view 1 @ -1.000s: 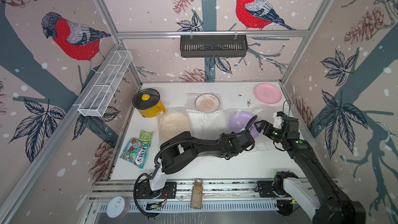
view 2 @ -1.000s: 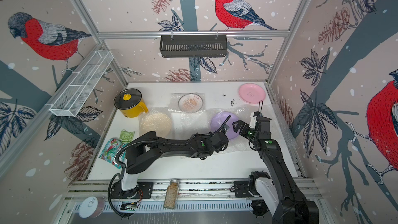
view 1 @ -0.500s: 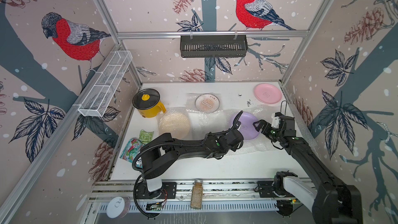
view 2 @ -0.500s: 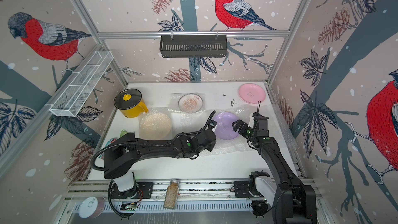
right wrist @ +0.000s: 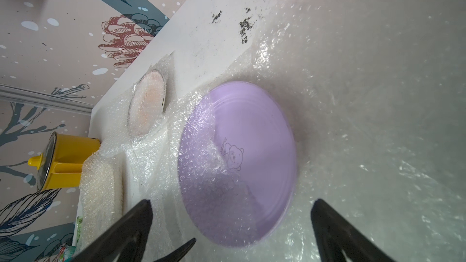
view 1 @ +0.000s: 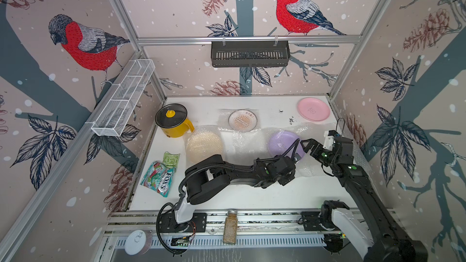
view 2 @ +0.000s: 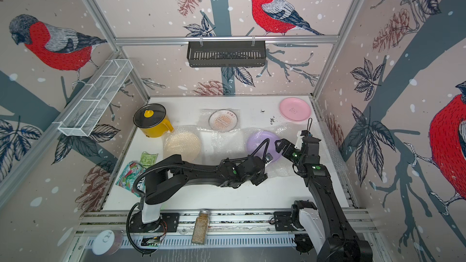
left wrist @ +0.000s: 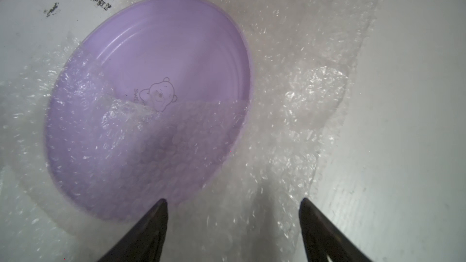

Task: Unpack dinner plates from bubble wrap
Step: Unwrap the bubble wrap.

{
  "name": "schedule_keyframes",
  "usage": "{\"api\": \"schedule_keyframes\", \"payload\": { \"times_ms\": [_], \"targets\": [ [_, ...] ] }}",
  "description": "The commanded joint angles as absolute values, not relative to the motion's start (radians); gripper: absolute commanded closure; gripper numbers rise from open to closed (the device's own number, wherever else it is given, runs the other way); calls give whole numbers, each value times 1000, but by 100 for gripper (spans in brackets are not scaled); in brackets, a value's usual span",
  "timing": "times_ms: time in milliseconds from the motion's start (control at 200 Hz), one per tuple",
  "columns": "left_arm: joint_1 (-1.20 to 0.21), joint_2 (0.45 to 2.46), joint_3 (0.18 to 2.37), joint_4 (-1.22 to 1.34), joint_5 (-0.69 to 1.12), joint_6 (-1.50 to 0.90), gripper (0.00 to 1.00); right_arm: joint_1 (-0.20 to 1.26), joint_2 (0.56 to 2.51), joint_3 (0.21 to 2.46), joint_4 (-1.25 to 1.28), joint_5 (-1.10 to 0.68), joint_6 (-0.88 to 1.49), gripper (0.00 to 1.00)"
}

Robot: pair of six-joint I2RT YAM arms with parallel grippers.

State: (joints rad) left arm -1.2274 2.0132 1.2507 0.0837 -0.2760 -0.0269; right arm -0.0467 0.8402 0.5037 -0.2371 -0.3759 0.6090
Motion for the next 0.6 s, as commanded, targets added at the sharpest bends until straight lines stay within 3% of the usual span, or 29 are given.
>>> {"api": "schedule_keyframes", "payload": {
  "times_ms": [0, 165, 315, 595],
  "targets": [
    [-1226, 2043, 1292, 69, -356, -7, 29, -47, 816, 493, -242, -374, 625, 1],
    [-1224, 2077, 1324, 57, -435, -16, 43, -47, 808, 482, -234, -377, 628, 1],
    [-1220, 2098, 1348, 39, -440, -8, 52, -49, 820, 479, -231, -386, 624, 1],
    [-1217, 2087, 1369, 18, -419, -33, 77, -51, 833, 452, -198, -379, 626, 1]
  ]
}}
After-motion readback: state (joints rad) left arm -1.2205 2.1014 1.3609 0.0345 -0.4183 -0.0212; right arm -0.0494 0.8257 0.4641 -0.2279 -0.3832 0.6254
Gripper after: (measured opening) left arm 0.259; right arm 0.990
